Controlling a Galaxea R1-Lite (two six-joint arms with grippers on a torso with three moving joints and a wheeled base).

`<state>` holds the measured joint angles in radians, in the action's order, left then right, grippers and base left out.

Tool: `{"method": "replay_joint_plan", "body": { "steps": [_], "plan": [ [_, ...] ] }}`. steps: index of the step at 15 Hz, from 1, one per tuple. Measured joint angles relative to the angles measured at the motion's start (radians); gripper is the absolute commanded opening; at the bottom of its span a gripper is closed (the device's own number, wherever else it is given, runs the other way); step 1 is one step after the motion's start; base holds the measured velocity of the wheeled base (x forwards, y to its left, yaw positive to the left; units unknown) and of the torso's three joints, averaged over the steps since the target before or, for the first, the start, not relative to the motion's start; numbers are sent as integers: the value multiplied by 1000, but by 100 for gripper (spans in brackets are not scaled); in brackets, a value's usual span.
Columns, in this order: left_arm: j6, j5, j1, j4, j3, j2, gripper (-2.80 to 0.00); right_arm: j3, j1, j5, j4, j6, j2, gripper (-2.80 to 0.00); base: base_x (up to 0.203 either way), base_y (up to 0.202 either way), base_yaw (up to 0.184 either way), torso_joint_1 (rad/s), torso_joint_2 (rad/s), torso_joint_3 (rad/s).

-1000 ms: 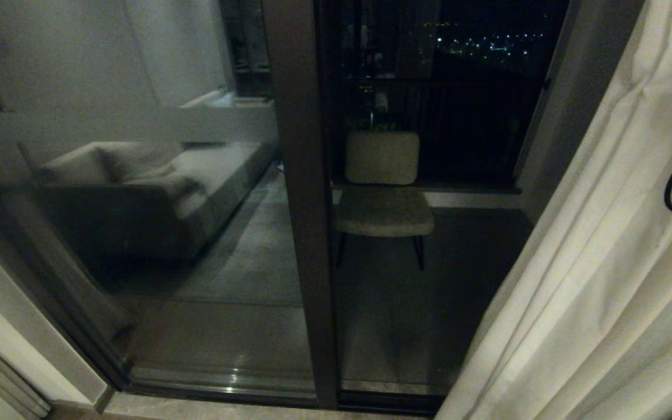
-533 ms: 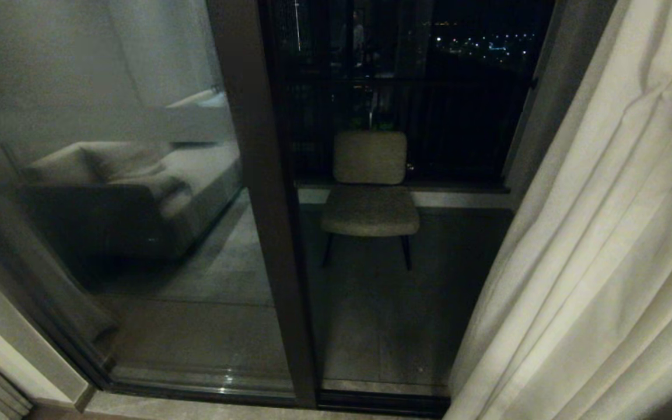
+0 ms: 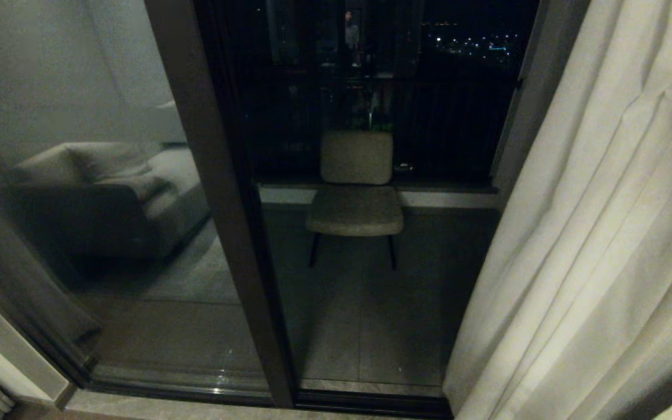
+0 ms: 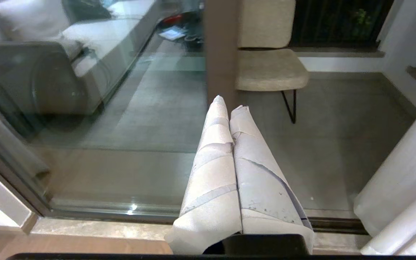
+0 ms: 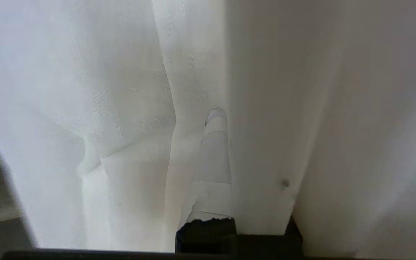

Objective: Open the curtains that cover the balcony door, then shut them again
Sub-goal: Pull the inner curtains open on both sides

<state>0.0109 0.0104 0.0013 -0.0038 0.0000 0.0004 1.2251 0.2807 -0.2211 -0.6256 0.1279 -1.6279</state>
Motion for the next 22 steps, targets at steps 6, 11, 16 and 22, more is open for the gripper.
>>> {"method": "replay_joint_plan", "body": {
  "steps": [6,11,16,22],
  "plan": [
    [-5,-2,-1,0,0,0,-280,2,11,2,17,0,5,-280,0,-193,-1,1,4,1],
    [-5,-1,0,-1,0,0,-280,-3,9,2,15,0,17,-280,0,-191,0,-1,3,3],
    [-5,-1,0,-2,0,0,-280,-18,9,2,12,0,29,-280,0,-192,1,3,1,4],
    [-4,-1,0,0,0,0,-280,-39,9,2,3,0,42,-280,0,-178,0,2,2,4]
  ]
}}
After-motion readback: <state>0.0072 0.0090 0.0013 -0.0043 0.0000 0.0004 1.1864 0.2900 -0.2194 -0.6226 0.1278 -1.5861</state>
